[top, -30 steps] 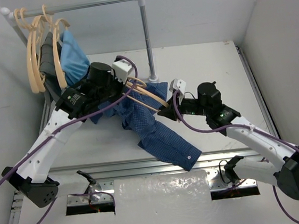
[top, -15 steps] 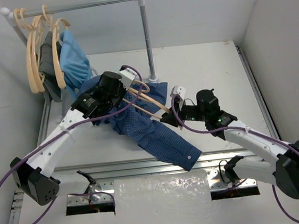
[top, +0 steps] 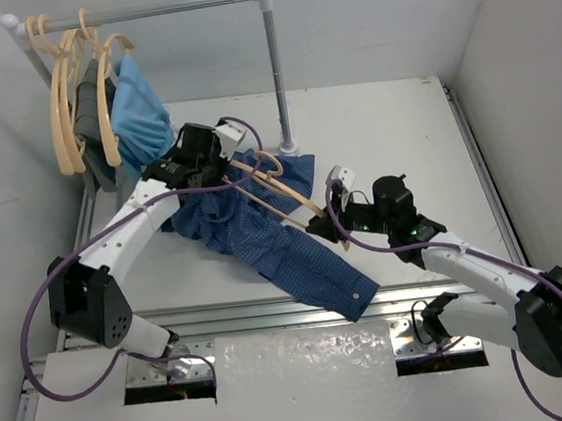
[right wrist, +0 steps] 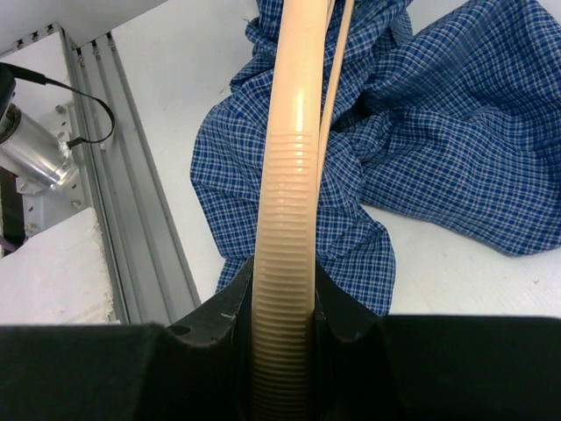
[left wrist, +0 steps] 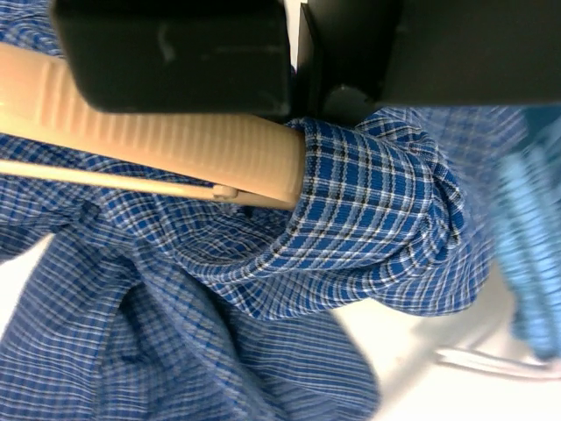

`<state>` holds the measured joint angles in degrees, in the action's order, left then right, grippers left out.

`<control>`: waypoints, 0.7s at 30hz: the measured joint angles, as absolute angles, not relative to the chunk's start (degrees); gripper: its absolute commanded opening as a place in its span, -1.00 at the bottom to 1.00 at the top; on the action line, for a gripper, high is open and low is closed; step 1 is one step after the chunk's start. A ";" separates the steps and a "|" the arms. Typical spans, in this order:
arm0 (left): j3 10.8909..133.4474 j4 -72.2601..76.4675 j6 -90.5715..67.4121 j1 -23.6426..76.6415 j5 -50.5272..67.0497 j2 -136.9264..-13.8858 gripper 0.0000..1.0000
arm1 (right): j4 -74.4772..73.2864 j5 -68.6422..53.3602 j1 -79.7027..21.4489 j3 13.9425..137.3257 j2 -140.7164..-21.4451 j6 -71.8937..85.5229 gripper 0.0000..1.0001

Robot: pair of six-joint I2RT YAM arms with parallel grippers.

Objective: Place the shirt on the hanger

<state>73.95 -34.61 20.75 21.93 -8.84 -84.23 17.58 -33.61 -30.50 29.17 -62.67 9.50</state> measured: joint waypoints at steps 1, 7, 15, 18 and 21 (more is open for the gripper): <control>73.95 -34.57 20.75 21.63 -7.84 -84.82 -1.00 | 17.80 -33.43 -30.39 28.67 -62.13 9.50 -1.00; 73.95 -33.63 20.43 21.61 -4.64 -86.24 -1.00 | 18.02 -33.52 -30.06 27.75 -61.12 9.50 -1.00; 73.19 -30.87 20.58 21.56 -3.07 -87.35 -1.00 | 21.54 -33.39 -30.11 27.75 -61.71 11.38 -1.00; 72.03 -29.61 20.80 21.28 -2.46 -87.59 -1.00 | 23.68 -33.17 -30.09 27.09 -61.84 12.80 -1.00; 71.88 -28.75 20.93 20.86 -1.87 -88.86 -1.00 | 25.28 -33.04 -30.09 25.82 -61.78 14.04 -1.00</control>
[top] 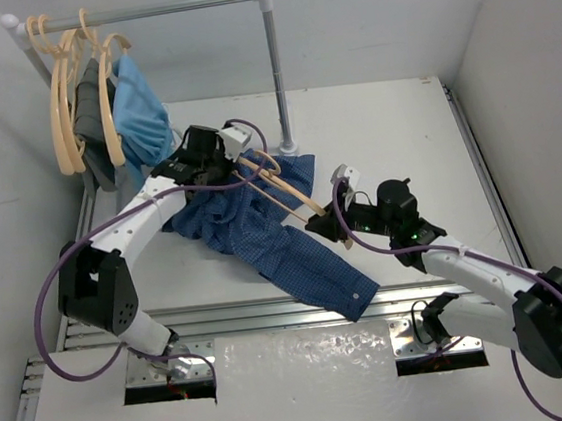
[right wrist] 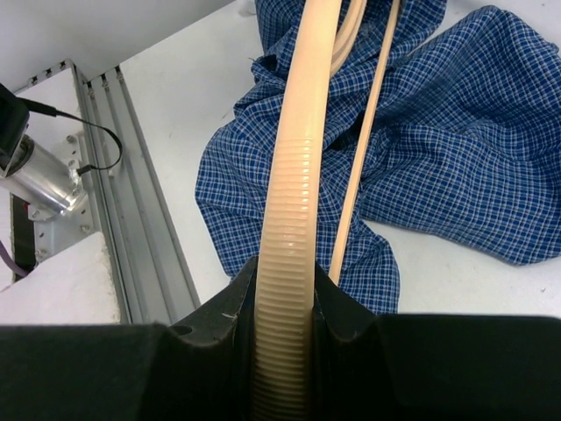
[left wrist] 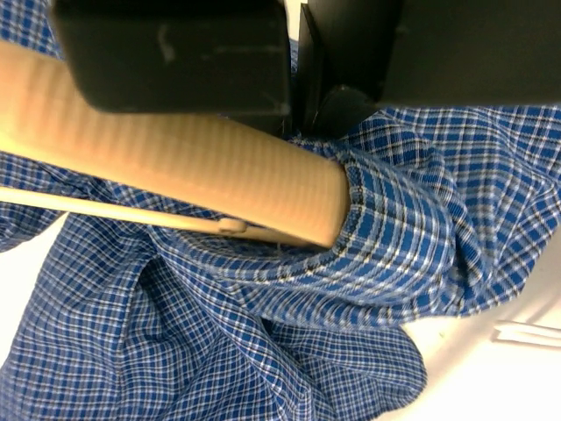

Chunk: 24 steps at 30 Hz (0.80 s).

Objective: Place the shirt on the hanger

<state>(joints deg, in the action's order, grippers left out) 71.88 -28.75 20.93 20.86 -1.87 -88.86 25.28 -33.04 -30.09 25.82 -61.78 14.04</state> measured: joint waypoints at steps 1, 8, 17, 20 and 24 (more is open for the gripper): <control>71.88 -28.47 20.93 20.67 -1.78 -89.36 -1.00 | 25.26 -33.04 -30.06 25.82 -61.78 14.26 -1.00; 72.42 -27.81 20.23 17.17 2.83 -91.98 -1.00 | 24.60 -33.06 -29.95 25.06 -60.60 14.48 -1.00; 75.59 -28.47 18.63 13.15 8.64 -96.68 -1.00 | 24.95 -33.74 -29.76 23.99 -58.57 13.56 -1.00; 75.64 -28.67 18.02 13.15 9.96 -97.19 -1.00 | 24.36 -33.93 -29.76 24.25 -59.40 13.45 -1.00; 76.58 -29.80 16.62 13.15 12.91 -97.21 -1.00 | 25.41 -34.13 -29.76 24.29 -61.54 13.56 -1.00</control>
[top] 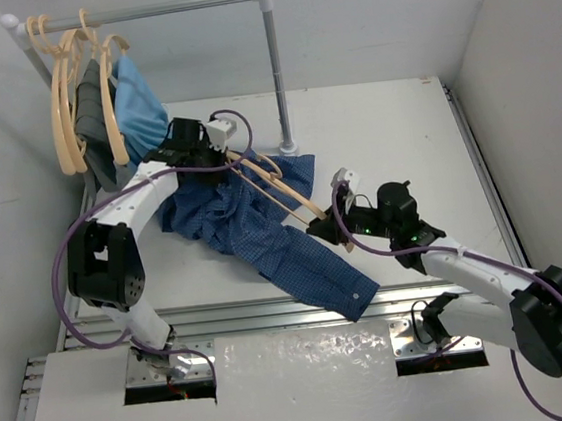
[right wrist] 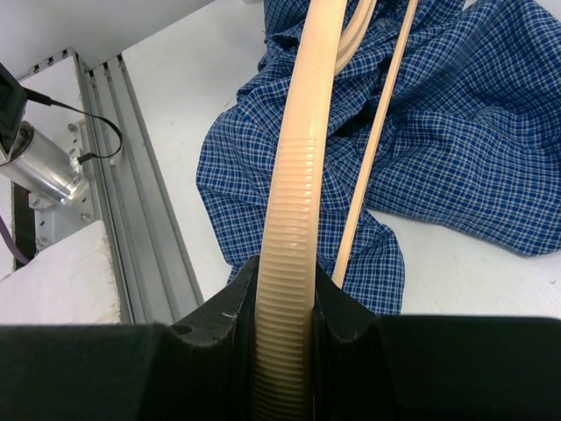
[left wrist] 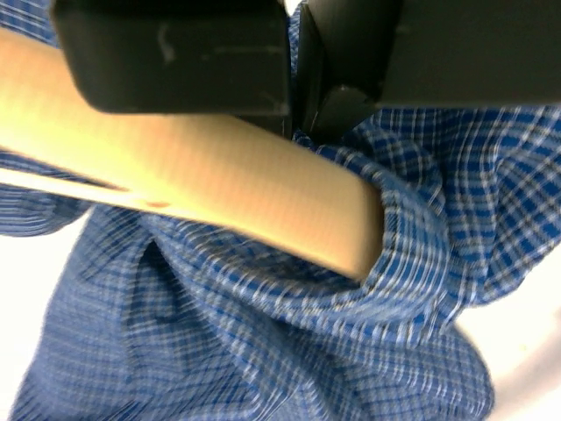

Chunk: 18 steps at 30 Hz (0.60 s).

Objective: Place the shirt on the hanger

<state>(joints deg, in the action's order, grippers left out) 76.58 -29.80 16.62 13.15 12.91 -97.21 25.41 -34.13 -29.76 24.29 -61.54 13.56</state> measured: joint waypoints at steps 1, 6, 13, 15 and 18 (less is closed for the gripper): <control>76.90 -29.93 16.29 13.17 13.65 -97.14 -1.00 | 25.93 -34.26 -29.76 24.29 -62.08 13.65 -1.00; 77.82 -31.44 15.79 13.26 16.23 -94.61 -1.00 | 29.36 -35.51 -29.76 24.45 -64.86 14.87 -1.00; 78.81 -34.41 17.15 13.58 15.88 -89.01 -1.00 | 33.23 -38.87 -29.76 25.45 -66.94 16.62 -1.00; 79.13 -35.66 17.63 13.58 15.31 -87.92 -1.00 | 33.39 -39.75 -29.76 25.65 -66.94 16.60 -1.00; 80.01 -37.39 18.13 13.58 14.37 -86.63 -1.00 | 32.97 -41.47 -29.76 26.74 -67.29 16.56 -1.00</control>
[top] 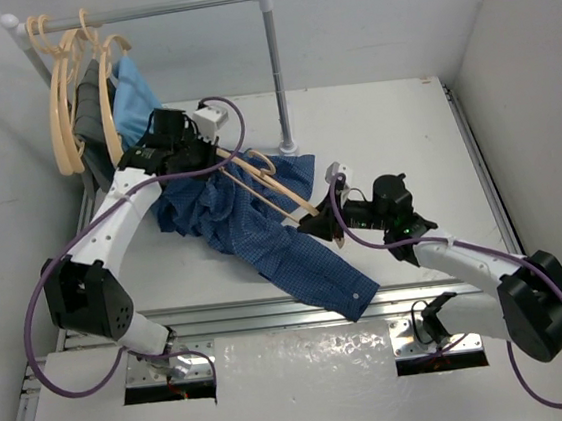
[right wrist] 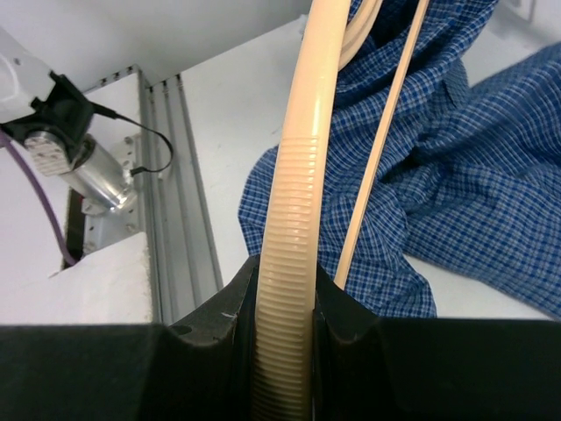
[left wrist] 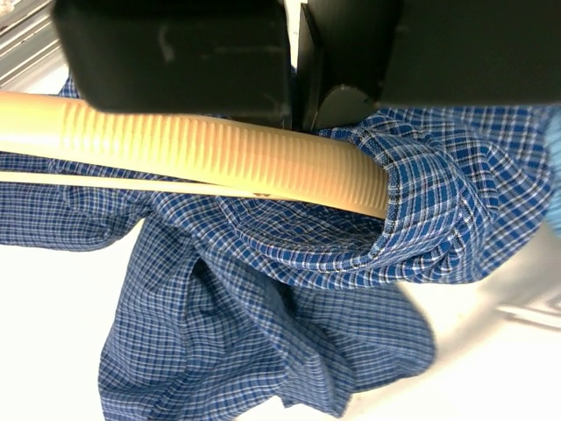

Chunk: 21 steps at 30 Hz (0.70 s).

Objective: Place the shirt on the hanger

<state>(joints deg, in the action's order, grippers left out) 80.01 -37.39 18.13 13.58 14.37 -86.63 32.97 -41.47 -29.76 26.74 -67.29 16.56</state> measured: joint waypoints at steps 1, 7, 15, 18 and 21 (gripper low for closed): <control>80.36 -37.95 18.22 13.58 13.91 -86.24 -1.00 | 32.88 -42.24 -29.74 27.38 -67.66 16.58 -1.00; 82.37 -41.43 19.29 13.58 9.15 -83.15 -1.00 | 31.05 -44.40 -29.71 29.43 -68.97 16.10 -1.00; 83.44 -42.96 19.35 13.63 2.31 -81.84 -1.00 | 22.85 -46.98 -29.89 29.52 -69.12 13.80 -1.00; 84.09 -42.59 19.25 13.63 1.43 -81.84 -1.00 | 19.00 -47.66 -30.76 29.71 -69.25 12.47 -1.00; 84.75 -42.26 19.75 13.65 1.85 -81.84 -1.00 | 16.45 -47.79 -31.55 30.98 -70.00 11.05 -1.00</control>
<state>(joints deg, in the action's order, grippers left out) 84.75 -42.26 19.75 13.65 1.85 -81.84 16.45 -47.79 -31.55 30.98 -70.00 11.05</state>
